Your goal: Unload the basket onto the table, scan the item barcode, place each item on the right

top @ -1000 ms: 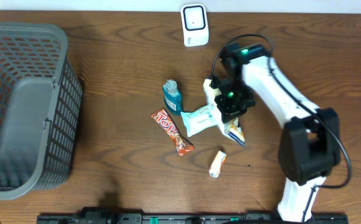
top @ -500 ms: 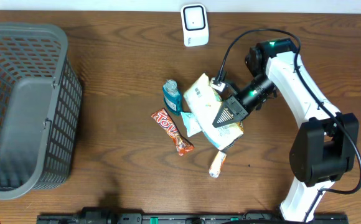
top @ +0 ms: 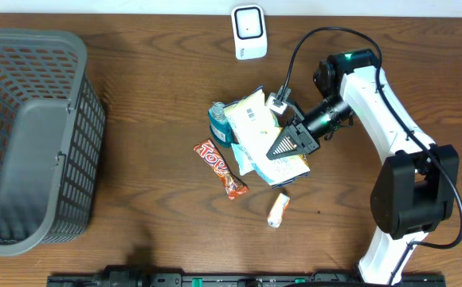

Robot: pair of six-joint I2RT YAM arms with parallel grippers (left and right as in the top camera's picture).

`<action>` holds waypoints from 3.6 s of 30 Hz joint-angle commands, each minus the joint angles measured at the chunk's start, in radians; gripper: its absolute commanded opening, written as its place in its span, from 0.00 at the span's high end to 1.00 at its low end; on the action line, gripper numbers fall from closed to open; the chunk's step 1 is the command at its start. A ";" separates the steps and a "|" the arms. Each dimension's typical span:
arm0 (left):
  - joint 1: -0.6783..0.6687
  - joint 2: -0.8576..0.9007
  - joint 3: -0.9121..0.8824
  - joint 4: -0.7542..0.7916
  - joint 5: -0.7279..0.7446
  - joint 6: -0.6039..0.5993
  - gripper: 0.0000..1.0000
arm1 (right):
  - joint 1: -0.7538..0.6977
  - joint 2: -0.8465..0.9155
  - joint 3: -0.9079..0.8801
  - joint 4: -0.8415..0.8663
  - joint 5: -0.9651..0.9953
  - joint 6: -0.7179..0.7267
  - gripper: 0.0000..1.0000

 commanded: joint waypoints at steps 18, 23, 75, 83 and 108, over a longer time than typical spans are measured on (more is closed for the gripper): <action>0.004 0.001 -0.389 0.209 -0.056 -0.058 0.02 | 0.000 -0.621 0.010 0.009 0.065 0.148 0.99; 0.004 0.006 -0.423 0.118 -0.060 -0.060 0.02 | 0.000 -0.690 0.010 0.018 0.139 0.148 0.99; 0.004 0.013 -0.986 0.075 0.167 -0.063 0.01 | 0.080 -0.320 -0.266 1.118 1.028 0.735 0.99; 0.004 0.013 -0.986 0.075 0.167 -0.063 0.02 | 0.160 -0.107 -0.187 1.422 1.377 0.588 0.99; 0.004 0.013 -0.986 0.075 0.167 -0.063 0.01 | 0.169 0.433 0.347 1.422 1.507 0.339 0.99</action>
